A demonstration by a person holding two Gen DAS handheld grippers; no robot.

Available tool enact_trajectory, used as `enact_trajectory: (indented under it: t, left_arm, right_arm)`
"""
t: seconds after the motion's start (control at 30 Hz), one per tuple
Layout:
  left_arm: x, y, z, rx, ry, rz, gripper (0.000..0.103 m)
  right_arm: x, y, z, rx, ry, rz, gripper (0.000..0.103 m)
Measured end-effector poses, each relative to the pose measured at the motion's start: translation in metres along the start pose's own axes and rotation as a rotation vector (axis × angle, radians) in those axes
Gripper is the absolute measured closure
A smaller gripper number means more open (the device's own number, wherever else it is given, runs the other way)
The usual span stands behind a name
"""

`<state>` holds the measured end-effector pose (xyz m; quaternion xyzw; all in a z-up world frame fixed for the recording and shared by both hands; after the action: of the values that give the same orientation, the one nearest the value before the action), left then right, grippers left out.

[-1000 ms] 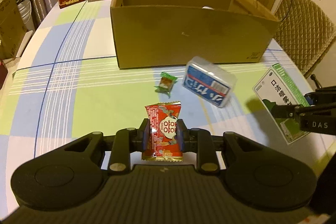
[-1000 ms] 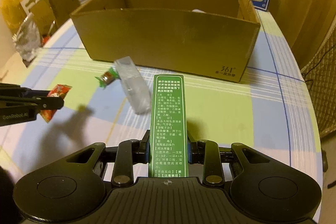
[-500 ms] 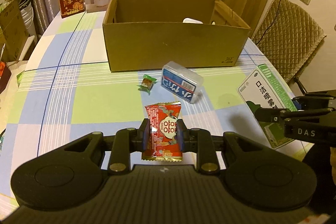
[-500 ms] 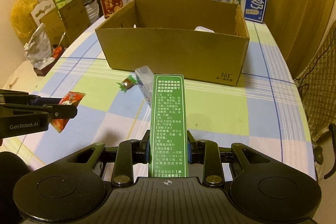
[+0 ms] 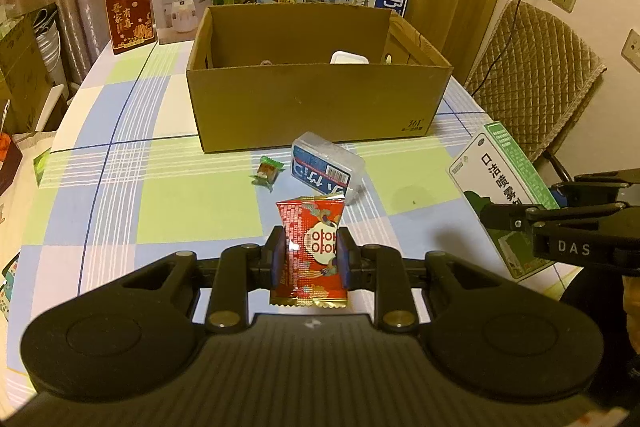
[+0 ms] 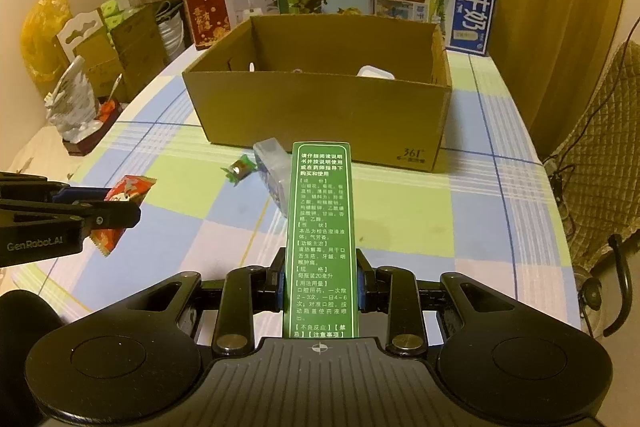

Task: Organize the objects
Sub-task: 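Lift the medicine box and red candy and carry both toward the cardboard box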

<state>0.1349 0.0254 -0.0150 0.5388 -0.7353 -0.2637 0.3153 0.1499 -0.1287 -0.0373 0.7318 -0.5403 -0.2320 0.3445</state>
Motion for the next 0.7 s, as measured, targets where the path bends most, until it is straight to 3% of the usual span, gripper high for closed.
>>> enact_trajectory:
  t: [0.7]
  left_arm:
    - [0.007,-0.001,-0.015,0.009,-0.021,0.012,0.081]
  right_arm:
    - [0.011,0.005,-0.008,0.013,-0.005,0.012,0.075]
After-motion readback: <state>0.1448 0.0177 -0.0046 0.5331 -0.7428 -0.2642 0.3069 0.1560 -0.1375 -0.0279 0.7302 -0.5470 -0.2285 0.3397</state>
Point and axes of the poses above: each gripper's, at about its wrist camera, not at the fingertips, and y roughly against the way its jaws point, x to its right, z to its underside, the point moved 6 cm from there along -y, roughly the way its jaws point, and after that the axes turned 8 degrees about z, right-handed, at the moved point
